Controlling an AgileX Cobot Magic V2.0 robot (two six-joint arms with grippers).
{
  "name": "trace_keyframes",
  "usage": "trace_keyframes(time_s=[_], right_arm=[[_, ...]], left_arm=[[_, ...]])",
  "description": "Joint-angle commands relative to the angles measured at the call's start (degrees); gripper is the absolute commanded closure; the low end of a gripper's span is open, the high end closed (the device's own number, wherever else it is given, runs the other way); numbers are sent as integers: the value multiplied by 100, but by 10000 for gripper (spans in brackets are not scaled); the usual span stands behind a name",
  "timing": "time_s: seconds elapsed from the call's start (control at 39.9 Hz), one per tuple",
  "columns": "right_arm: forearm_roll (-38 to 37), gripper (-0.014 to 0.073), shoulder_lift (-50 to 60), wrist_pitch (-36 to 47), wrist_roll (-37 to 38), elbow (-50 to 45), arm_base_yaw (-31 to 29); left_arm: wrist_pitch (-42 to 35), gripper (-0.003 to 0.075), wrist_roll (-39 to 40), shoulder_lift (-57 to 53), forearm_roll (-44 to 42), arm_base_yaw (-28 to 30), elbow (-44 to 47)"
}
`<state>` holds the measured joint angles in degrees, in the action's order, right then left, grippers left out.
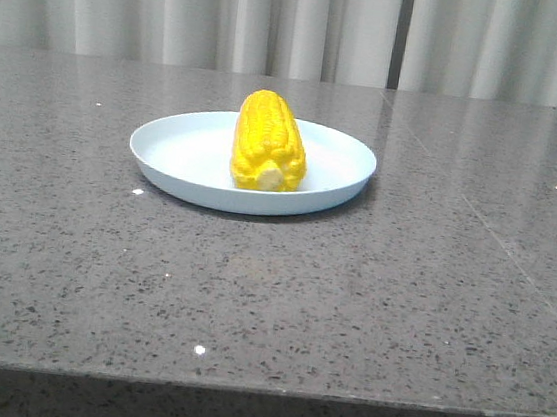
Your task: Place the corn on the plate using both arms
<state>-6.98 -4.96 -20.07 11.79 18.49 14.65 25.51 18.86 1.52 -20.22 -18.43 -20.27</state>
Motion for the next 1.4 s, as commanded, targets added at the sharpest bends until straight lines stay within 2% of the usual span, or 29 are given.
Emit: trace_keyframes(time_s=[0.0, 0.53, 0.6, 0.68, 0.8, 0.85, 1.08, 1.2, 1.38], right_arm=[[-88, 661, -57, 533, -40, 139, -31], [-88, 661, -57, 533, -40, 139, -31], [-88, 661, -57, 533, -40, 139, -31], [-88, 661, -57, 533, -40, 139, -31], [-88, 661, -57, 533, -40, 139, -31], [-88, 661, -57, 533, -40, 139, -31], [-88, 661, -57, 533, -40, 139, -31], [-88, 661, -57, 534, -40, 139, -31], [-88, 661, -57, 529, -40, 139, -31]], left_arm=[[-484, 741, 56, 60, -54, 19, -162], [-497, 741, 56, 60, -54, 19, -162], [-511, 741, 45, 60, 162, 19, -136], [-527, 741, -646, 60, 707, 19, -126], [-777, 741, -2490, 37, 1879, 119, -79], [-926, 741, -2657, 14, 2078, 249, -44], [-1862, 741, -2553, -311, 2374, 1110, 608], [-1950, 741, -2149, -302, 2338, 1481, 1053], [-1989, 741, -2039, -302, 2338, 1755, 1600]])
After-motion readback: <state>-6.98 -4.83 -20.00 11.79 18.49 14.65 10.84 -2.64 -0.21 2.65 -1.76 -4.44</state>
